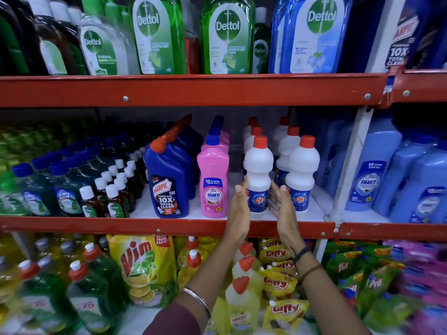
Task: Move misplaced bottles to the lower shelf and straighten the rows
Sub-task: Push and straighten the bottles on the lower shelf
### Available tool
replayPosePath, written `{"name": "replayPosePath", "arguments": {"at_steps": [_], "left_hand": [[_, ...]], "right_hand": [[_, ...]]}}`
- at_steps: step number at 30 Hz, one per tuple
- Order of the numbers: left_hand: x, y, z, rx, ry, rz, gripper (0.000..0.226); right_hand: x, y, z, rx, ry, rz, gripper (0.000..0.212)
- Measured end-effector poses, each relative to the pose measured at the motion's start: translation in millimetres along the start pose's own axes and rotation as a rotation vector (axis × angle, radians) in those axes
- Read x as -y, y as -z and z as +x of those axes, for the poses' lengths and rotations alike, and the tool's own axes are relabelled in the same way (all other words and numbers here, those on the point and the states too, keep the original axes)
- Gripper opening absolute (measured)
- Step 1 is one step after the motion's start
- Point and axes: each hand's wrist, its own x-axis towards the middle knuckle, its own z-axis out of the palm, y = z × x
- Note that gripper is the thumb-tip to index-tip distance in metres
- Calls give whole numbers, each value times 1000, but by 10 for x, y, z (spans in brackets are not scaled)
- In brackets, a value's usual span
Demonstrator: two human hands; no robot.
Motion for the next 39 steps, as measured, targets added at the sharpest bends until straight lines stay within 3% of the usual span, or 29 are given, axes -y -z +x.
{"name": "replayPosePath", "arguments": {"at_steps": [8, 12, 15, 19, 22, 24, 29, 31, 39], "left_hand": [[11, 39, 13, 1, 37, -16, 95], [-4, 0, 14, -17, 39, -16, 83], [24, 3, 42, -28, 33, -11, 95], [46, -119, -27, -135, -54, -39, 57], [99, -312, -161, -323, -292, 56, 40], [116, -486, -208, -290, -351, 68, 36], [53, -894, -91, -2, -65, -75, 53], [60, -983, 6, 1, 13, -109, 64], [-22, -1058, 118, -13, 67, -132, 53]], "right_hand": [[73, 31, -72, -8, -35, 33, 46], [86, 53, -94, -2, -28, 32, 46], [98, 67, -108, 12, -21, 29, 47], [70, 96, -140, -20, 50, -42, 55], [76, 196, -217, -225, 263, -84, 57], [97, 345, -187, -328, 340, -48, 54], [167, 673, 65, -287, 222, -19, 44], [162, 743, 154, -205, 130, -2, 49], [0, 932, 328, -200, 4, -31, 54]]}}
